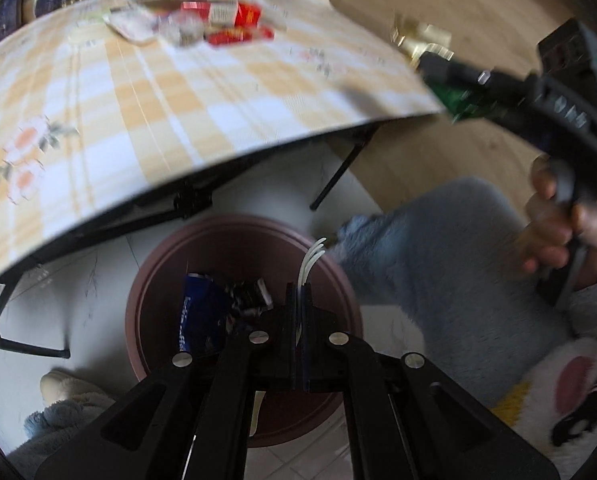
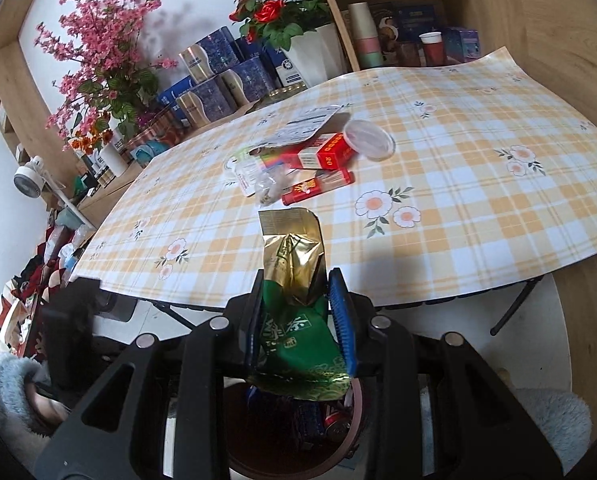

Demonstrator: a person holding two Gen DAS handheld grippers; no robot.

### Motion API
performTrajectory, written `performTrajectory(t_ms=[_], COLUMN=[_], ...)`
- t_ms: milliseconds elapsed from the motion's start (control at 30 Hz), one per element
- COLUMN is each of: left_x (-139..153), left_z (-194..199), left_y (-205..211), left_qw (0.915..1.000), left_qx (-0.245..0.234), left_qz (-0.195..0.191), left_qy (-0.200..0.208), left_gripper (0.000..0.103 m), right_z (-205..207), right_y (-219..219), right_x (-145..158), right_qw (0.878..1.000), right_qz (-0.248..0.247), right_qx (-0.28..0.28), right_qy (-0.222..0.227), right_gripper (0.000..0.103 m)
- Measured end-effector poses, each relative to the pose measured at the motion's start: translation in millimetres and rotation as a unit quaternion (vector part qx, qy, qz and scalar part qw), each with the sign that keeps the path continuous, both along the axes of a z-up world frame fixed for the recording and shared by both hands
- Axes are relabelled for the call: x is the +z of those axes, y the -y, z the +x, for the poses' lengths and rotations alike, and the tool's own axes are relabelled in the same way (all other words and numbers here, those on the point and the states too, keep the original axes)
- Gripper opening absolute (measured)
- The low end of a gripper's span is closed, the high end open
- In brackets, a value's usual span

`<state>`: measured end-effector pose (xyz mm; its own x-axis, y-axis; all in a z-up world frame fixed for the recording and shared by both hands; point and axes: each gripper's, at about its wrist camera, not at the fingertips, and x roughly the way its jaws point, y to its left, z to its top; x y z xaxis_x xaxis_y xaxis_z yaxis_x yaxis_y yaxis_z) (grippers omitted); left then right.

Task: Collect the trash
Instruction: 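Carry the tea bag to the bin with the right gripper while the left drops its item in, then open the right gripper over the bin to release the tea bag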

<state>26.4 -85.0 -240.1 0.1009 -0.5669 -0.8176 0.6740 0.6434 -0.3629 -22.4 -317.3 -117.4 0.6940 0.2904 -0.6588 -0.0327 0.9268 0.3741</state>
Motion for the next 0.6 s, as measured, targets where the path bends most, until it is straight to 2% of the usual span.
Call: performTrajectory(t_ms=[167, 200, 233, 300, 367, 467, 600], left_x=[-14.9, -16.2, -17.0, -14.5, -4.7, 12.4, 46.1], left_z=[1.7, 3.5, 2.6, 3.5, 4.4, 7.8, 3.9], left_y=[6.4, 8.9, 8.2, 4.0, -3.1, -10.7, -38.2], left_qw=[0.9998, 0.9998, 0.9998, 1.0000, 0.9995, 0.9978, 0.9884], left_qx=[-0.009, -0.010, -0.010, -0.001, 0.018, 0.053, 0.113], left_qz=[0.014, 0.015, 0.013, -0.002, -0.022, -0.014, -0.029], left_qy=[-0.010, -0.010, -0.011, -0.006, 0.012, 0.036, 0.098], left_gripper=[0.002, 0.007, 0.014, 0.057, 0.065, 0.084, 0.097], right_z=[-2.4, -2.6, -2.3, -2.1, -2.7, -3.3, -3.9], right_y=[1.9, 2.9, 3.4, 2.5, -2.8, -15.6, -34.9], right_x=[-8.3, -11.8, -13.5, -17.9, -19.5, -21.5, -27.3], right_qw=[1.000, 1.000, 1.000, 1.000, 1.000, 0.999, 0.997], right_qz=[0.002, 0.014, 0.020, 0.020, 0.006, -0.023, -0.046], right_qx=[-0.006, -0.007, -0.009, -0.010, -0.002, 0.018, 0.052], right_qy=[-0.009, -0.014, -0.017, -0.022, -0.023, -0.021, -0.024], right_gripper=[0.033, 0.033, 0.033, 0.033, 0.033, 0.033, 0.033])
